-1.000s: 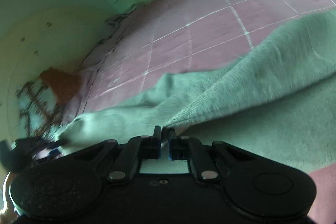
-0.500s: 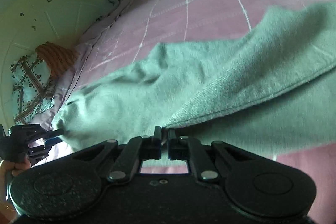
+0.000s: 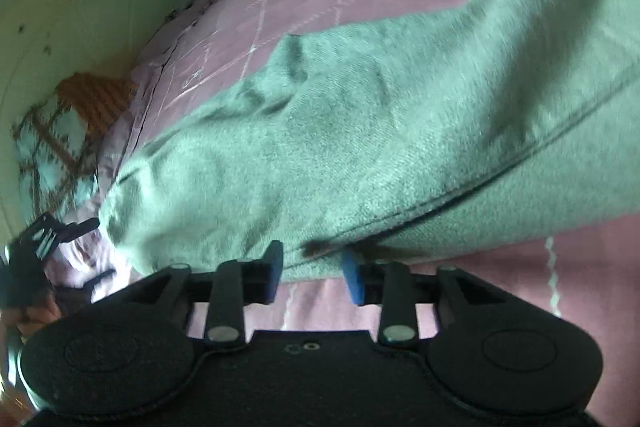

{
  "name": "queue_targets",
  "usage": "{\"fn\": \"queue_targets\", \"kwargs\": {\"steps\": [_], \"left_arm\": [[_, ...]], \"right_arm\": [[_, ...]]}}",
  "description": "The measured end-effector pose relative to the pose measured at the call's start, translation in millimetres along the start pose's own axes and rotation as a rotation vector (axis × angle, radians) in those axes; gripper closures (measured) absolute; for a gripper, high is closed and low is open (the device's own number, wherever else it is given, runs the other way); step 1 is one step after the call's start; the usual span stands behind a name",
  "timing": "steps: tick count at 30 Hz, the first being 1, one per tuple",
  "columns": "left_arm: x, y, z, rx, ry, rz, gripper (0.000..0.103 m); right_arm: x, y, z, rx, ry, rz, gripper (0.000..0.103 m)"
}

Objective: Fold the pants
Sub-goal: 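Lift the waistband with both grippers and carry it over toward the leg hems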

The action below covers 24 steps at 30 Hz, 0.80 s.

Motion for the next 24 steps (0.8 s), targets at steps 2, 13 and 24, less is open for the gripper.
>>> {"fn": "queue_targets", "kwargs": {"steps": [2,13,24], "left_arm": [[-2.7,6.6,1.0,-0.005,-0.025,0.02,0.028],[-37.5,12.6,-11.5,-0.056,-0.006,0.074,0.083],[-38.6,9.1,13.5,0.014,0.041,0.07,0.093]], "right_arm": [[2.1,2.4,-1.0,-0.008,0.012,0.001,0.069],[8.3,20.3,-5.4,-0.002,0.133,-0.015,0.085],[5.6,-1.5,28.2,0.031,-0.051,-0.057,0.097]]}}
Point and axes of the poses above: each gripper's, at about its wrist camera, not at the fingertips, and y roughly the way its jaws point, z to its left, x to its top, the point moved 5 cm from there along y, roughly the way its jaws point, and after that the axes turned 8 degrees about -y, right-handed, at the moved point
